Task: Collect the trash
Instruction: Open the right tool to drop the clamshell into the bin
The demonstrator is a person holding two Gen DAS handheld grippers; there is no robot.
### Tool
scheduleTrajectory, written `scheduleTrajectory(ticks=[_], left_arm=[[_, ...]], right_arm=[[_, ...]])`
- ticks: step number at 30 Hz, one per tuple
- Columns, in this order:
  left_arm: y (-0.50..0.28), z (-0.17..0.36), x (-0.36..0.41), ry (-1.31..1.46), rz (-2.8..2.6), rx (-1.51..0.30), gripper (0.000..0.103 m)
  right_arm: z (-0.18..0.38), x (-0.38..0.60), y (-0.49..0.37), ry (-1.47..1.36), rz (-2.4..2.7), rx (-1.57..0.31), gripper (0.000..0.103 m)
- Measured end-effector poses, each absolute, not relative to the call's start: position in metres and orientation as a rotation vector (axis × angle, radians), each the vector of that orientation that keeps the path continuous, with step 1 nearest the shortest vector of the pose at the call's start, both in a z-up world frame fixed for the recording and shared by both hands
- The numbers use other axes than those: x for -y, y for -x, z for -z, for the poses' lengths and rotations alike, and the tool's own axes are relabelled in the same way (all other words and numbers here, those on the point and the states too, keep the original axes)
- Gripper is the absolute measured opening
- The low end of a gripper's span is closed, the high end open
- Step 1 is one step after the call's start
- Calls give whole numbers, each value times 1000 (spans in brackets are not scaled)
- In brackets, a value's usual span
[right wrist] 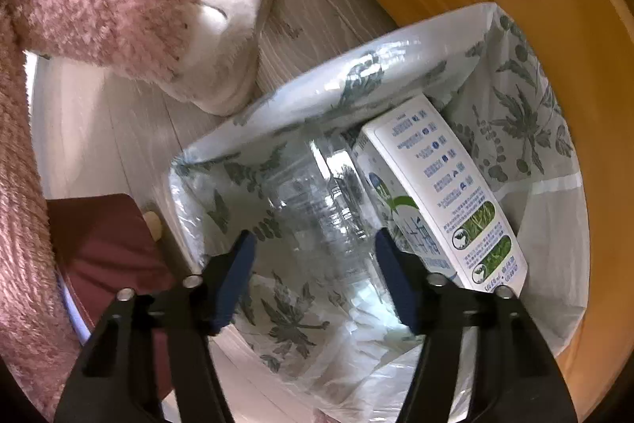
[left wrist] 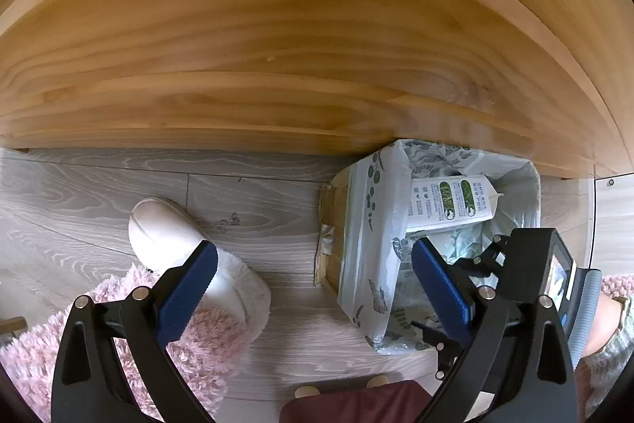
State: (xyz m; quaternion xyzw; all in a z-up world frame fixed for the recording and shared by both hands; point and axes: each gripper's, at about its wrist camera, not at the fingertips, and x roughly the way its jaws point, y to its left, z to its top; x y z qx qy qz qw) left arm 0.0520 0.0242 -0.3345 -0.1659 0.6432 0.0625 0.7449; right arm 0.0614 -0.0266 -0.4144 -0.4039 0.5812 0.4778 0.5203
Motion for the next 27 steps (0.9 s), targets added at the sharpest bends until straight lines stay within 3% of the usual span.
scheduleTrajectory(ticks=[6, 7, 20, 22, 25, 27], left_arm=[[-54, 335, -23, 361, -132, -1413, 95], [-54, 335, -23, 363, -132, -1415, 95], [-55, 333, -22, 371, -112, -1403, 95], [-56, 331, -20, 364, -104, -1399, 95], [-55, 329, -18, 357, -98, -1394, 95], [-55, 328, -18, 362, -97, -1393, 95]], right_arm=[[424, 24, -61, 989, -1104, -1353, 27], [426, 24, -62, 979, -1098, -1367, 17], [403, 37, -71, 897, -1098, -1372, 20], [394, 38, -71, 879, -1095, -1355, 27], [383, 39, -71, 877, -1055, -1331, 47], [376, 42, -73, 864, -1034, -1323, 47]])
